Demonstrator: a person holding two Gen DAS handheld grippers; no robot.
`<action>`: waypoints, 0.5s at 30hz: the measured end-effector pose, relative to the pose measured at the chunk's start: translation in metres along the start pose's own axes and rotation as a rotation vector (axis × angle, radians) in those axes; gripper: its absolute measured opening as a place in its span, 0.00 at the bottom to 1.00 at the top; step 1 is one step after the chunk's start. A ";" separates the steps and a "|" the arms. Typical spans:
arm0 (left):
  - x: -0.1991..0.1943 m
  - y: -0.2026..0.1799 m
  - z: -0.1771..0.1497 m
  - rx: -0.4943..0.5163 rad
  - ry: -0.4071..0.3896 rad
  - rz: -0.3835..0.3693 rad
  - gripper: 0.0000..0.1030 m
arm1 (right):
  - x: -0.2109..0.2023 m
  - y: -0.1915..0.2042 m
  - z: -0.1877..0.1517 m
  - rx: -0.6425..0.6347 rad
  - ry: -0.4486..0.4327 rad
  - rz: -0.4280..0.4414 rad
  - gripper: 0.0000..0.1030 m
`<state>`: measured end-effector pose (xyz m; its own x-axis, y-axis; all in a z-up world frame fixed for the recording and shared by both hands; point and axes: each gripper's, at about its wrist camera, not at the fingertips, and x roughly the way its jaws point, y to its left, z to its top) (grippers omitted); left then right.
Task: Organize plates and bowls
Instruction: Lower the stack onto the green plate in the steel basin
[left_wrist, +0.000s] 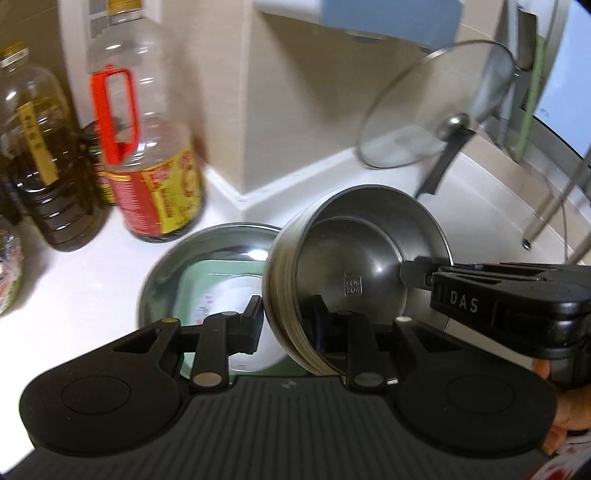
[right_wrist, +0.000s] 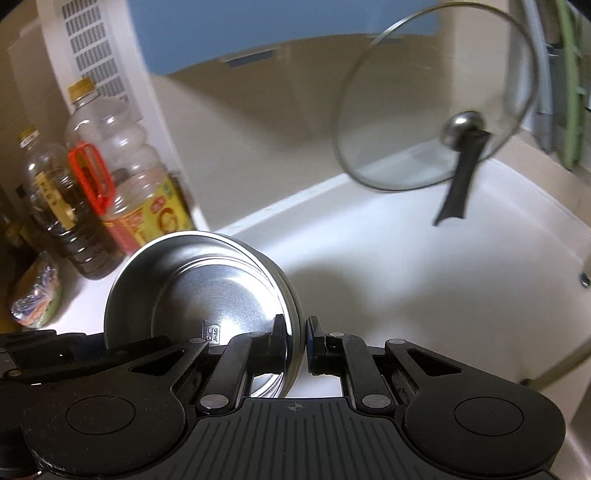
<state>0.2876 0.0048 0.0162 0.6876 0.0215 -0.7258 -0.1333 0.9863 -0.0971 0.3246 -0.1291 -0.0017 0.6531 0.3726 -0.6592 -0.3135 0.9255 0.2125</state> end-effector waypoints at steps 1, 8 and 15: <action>0.001 0.004 0.000 -0.007 0.003 0.007 0.23 | 0.004 0.005 0.001 -0.005 0.008 0.008 0.10; 0.007 0.033 -0.002 -0.052 0.035 0.045 0.23 | 0.029 0.025 0.003 -0.042 0.062 0.040 0.10; 0.015 0.049 -0.005 -0.082 0.063 0.062 0.23 | 0.047 0.038 0.003 -0.066 0.101 0.048 0.10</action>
<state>0.2882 0.0524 -0.0030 0.6301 0.0693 -0.7734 -0.2342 0.9666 -0.1042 0.3459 -0.0758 -0.0225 0.5643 0.4045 -0.7197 -0.3897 0.8990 0.1997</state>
